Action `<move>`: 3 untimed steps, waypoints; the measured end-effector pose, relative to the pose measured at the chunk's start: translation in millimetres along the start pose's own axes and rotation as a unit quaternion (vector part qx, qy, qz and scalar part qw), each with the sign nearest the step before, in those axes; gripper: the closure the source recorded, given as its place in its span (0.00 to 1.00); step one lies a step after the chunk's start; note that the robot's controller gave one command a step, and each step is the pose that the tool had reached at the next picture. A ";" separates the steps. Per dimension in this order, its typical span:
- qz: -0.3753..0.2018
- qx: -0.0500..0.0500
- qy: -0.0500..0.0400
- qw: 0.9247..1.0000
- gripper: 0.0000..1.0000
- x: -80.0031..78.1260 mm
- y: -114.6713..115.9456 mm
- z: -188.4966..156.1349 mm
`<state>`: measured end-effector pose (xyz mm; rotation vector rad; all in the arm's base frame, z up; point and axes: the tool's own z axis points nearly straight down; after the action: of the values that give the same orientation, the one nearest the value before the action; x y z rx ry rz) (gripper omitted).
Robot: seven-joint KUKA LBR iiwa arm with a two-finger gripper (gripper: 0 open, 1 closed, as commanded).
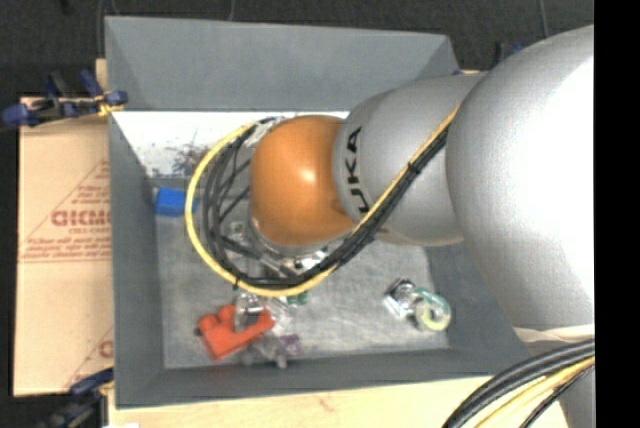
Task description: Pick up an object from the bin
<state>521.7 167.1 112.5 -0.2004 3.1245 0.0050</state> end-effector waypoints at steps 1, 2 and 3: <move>-0.115 0.001 0.005 0.993 0.00 16.3 -14.2 -8.3; -0.230 0.000 0.006 0.973 0.00 19.3 -15.3 -3.1; -0.323 0.000 0.007 0.946 0.00 13.2 -20.7 35.2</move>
Offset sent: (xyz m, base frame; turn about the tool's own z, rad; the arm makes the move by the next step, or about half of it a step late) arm -0.0153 -0.0154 0.0076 -0.2337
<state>511.6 145.1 77.1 -1.2055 2.9045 -0.0015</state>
